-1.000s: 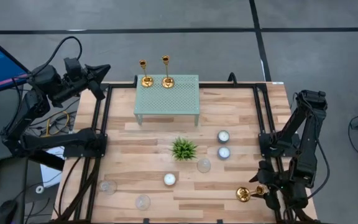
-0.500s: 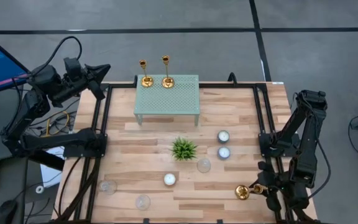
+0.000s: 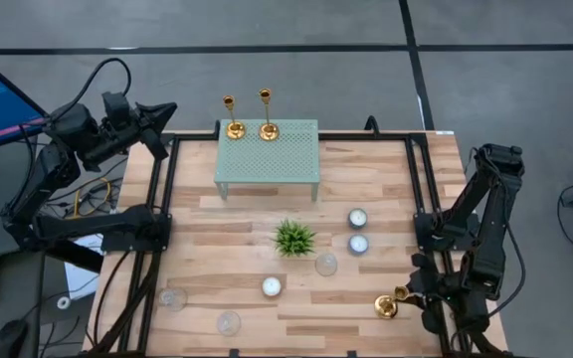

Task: Pick & Place candle stick holders
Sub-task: Put the gold candle holder on the shelf aligned with the other gold candle holder, then put the gold candle holder on the shelf aligned with the other gold candle holders

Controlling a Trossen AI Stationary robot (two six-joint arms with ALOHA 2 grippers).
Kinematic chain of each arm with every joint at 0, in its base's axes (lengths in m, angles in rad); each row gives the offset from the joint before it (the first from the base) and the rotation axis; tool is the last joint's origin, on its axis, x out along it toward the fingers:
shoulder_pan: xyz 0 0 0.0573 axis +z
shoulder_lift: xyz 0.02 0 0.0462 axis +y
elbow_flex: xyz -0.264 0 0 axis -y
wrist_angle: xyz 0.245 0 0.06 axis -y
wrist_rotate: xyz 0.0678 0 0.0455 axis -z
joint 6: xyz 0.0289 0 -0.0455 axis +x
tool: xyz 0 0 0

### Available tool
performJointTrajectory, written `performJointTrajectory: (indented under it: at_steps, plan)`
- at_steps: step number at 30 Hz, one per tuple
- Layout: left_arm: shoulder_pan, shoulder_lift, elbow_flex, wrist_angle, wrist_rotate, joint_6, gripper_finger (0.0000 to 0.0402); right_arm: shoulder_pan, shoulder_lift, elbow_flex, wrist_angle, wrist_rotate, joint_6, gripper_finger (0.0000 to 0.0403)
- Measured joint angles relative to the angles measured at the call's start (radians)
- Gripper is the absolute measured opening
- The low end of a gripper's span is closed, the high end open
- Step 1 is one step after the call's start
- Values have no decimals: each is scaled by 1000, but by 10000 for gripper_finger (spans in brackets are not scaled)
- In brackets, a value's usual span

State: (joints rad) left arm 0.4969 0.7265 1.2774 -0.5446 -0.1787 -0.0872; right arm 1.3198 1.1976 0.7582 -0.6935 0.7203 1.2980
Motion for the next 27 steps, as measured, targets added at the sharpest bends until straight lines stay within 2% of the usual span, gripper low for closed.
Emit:
performJointTrajectory:
  at_steps: [7, 17, 21, 27]
  plan:
    - [0, 0, 0, 0, 0, 0, 7, 41, 0, 0, -5, -21, 36, 109]
    - [0, 0, 0, 0, 0, 0, 7, 92, 1, 0, -4, -20, 55, 206]
    - [0, 0, 0, 0, 0, -7, 7, 64, 1, 0, -1, -16, -28, 216]
    - [0, 0, 0, 0, 0, -8, 7, 10, 1, 0, 30, -13, -137, 207]
